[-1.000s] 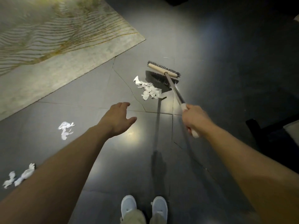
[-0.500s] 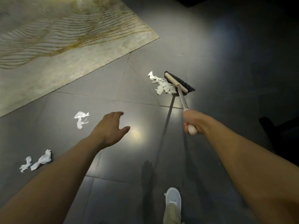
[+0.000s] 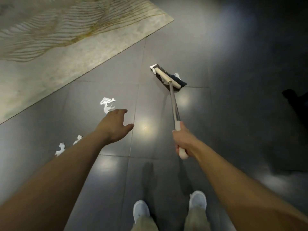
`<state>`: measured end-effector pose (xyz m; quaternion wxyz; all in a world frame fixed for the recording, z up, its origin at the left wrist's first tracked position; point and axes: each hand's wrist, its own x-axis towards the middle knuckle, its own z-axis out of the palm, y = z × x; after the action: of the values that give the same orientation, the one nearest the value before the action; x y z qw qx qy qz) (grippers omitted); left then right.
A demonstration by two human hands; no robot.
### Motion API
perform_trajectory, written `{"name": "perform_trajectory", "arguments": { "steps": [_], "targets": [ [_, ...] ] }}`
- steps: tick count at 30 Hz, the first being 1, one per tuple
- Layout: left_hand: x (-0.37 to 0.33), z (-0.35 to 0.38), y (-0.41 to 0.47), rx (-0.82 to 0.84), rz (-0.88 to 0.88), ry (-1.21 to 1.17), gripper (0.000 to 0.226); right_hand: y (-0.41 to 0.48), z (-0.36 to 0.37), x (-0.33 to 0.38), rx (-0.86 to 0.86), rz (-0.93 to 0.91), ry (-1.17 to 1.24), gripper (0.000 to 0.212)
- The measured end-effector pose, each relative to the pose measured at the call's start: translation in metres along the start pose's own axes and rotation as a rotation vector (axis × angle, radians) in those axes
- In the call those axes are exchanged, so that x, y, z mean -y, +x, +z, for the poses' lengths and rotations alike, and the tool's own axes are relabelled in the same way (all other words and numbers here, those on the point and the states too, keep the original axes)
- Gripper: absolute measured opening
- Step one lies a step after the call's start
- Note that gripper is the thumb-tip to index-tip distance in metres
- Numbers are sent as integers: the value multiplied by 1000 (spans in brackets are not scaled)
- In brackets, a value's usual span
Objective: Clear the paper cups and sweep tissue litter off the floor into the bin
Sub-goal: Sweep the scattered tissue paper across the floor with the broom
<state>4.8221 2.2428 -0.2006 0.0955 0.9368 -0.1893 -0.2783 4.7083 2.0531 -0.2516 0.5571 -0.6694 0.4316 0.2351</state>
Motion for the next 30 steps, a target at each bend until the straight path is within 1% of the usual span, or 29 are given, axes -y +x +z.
{"name": "perform_trajectory", "arguments": {
  "steps": [2, 4, 9, 13, 16, 18, 21, 24, 26, 28, 30],
  "targets": [
    [8, 10, -19, 16, -2, -6, 65, -17, 19, -23, -25, -15, 30, 64],
    [14, 17, -35, 30, -5, -24, 65, -36, 29, -42, -55, -47, 55, 63],
    [20, 24, -67, -1, -36, -62, 64, -74, 9, -68, -153, -90, 131, 63],
    [21, 22, -82, -4, -53, -80, 64, -85, -21, -48, -169, -138, 113, 62],
    [29, 18, -80, -24, -60, -89, 63, -72, -34, -17, -196, -126, 109, 60],
    [38, 15, -74, -22, -73, -97, 63, -55, -37, 6, -210, -117, 61, 55],
    [57, 9, -58, 0, -85, -115, 64, -23, -39, 41, -216, -100, 12, 59],
    [78, 1, -36, 35, -88, -90, 64, 12, -33, 70, -222, -107, -59, 46],
    [92, -7, -17, 26, -79, -71, 64, 35, -22, 83, -187, -99, -165, 41],
    [107, -11, -5, 37, -89, -87, 64, 55, -1, 86, -157, -59, -302, 44],
    [120, -12, 2, 37, -103, -73, 64, 61, 21, 79, -131, -12, -392, 52]
  ]
}}
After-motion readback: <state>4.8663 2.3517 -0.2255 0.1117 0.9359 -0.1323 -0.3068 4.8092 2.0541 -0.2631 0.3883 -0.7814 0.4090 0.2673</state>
